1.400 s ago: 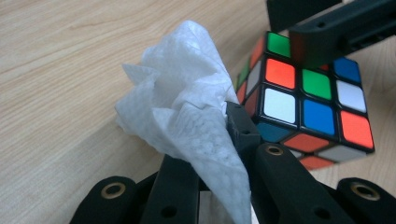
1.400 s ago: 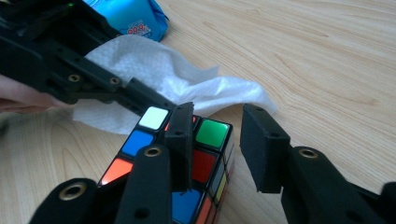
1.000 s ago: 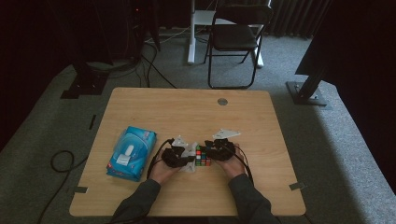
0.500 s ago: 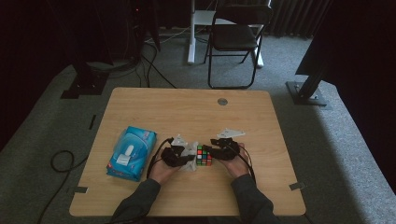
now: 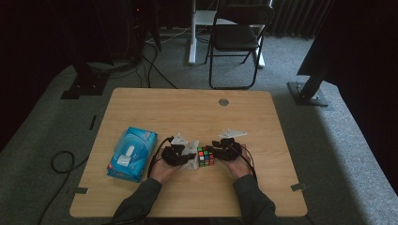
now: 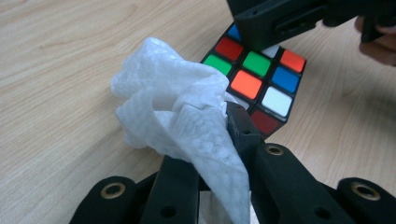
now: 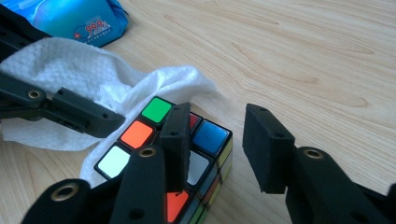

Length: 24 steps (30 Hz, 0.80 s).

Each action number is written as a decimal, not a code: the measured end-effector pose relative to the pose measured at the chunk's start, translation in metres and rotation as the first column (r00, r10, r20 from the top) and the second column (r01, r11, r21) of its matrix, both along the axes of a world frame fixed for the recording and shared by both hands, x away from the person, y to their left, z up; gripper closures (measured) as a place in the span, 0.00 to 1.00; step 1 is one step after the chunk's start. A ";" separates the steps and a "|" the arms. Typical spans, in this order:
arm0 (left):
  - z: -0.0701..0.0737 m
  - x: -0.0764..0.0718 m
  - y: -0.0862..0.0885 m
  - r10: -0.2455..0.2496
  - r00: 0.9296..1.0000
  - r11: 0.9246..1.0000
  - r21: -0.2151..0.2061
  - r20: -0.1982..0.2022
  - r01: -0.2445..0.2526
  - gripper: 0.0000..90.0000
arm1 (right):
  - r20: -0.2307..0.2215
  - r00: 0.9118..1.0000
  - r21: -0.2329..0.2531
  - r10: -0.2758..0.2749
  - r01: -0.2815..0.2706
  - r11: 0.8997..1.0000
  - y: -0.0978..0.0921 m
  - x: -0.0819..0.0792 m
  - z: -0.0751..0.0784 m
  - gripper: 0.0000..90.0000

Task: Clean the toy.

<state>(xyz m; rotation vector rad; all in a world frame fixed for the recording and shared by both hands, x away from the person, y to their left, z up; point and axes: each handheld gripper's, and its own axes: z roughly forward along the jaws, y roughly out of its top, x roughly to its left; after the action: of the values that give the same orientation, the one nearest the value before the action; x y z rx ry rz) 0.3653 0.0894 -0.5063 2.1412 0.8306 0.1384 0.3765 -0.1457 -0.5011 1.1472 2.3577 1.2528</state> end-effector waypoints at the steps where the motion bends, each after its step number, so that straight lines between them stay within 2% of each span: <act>1: 0.001 0.000 0.000 0.000 1.000 1.000 -0.003 0.002 0.000 0.93 | 0.001 1.000 0.000 0.001 -0.001 1.000 0.000 0.000 0.000 0.70; 6: 0.006 -0.001 -0.002 -0.012 1.000 1.000 -0.018 0.016 0.012 0.93 | 0.000 1.000 0.004 0.001 -0.001 1.000 0.000 0.000 0.000 0.72; 9: 0.005 0.002 -0.003 -0.012 1.000 1.000 -0.028 0.009 0.012 0.93 | -0.001 1.000 0.008 0.002 -0.002 1.000 0.000 0.000 -0.001 0.72; 21: -0.013 0.009 -0.006 0.009 1.000 1.000 0.021 -0.027 -0.008 0.93 | -0.002 1.000 0.018 0.008 -0.008 1.000 -0.001 0.000 -0.001 0.75; 24: -0.022 0.011 -0.008 0.003 0.999 0.999 0.052 -0.042 -0.001 0.93 | 0.001 1.000 0.015 0.005 -0.005 1.000 0.000 -0.001 -0.001 0.75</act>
<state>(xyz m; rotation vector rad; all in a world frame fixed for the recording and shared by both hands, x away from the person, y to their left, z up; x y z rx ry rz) 0.3764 0.0818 -0.5281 2.1986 0.8622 0.1170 0.3755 -0.1455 -0.5023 1.1457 2.3553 1.2750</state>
